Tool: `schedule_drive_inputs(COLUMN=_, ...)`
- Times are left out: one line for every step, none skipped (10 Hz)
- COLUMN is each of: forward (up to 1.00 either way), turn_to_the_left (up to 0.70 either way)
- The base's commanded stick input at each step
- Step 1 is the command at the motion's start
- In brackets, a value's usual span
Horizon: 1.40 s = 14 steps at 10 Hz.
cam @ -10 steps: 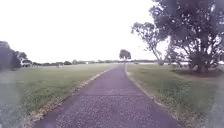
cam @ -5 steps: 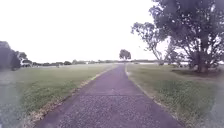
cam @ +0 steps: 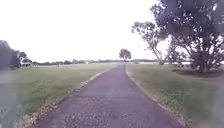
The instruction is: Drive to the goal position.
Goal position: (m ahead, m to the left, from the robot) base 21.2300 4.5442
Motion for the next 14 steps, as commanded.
schedule_drive_inputs(forward=0.7, turn_to_the_left=0.0)
schedule_drive_inputs(forward=0.7, turn_to_the_left=0.0)
schedule_drive_inputs(forward=0.7, turn_to_the_left=0.0)
schedule_drive_inputs(forward=0.7, turn_to_the_left=0.0)
schedule_drive_inputs(forward=0.7, turn_to_the_left=0.0)
schedule_drive_inputs(forward=0.7, turn_to_the_left=0.0)
schedule_drive_inputs(forward=0.7, turn_to_the_left=0.0)
schedule_drive_inputs(forward=0.7, turn_to_the_left=0.0)
schedule_drive_inputs(forward=0.7, turn_to_the_left=0.0)
schedule_drive_inputs(forward=0.7, turn_to_the_left=0.0)
schedule_drive_inputs(forward=0.7, turn_to_the_left=-0.01)
schedule_drive_inputs(forward=0.7, turn_to_the_left=-0.04)
schedule_drive_inputs(forward=0.7, turn_to_the_left=-0.08)
schedule_drive_inputs(forward=0.7, turn_to_the_left=-0.14)
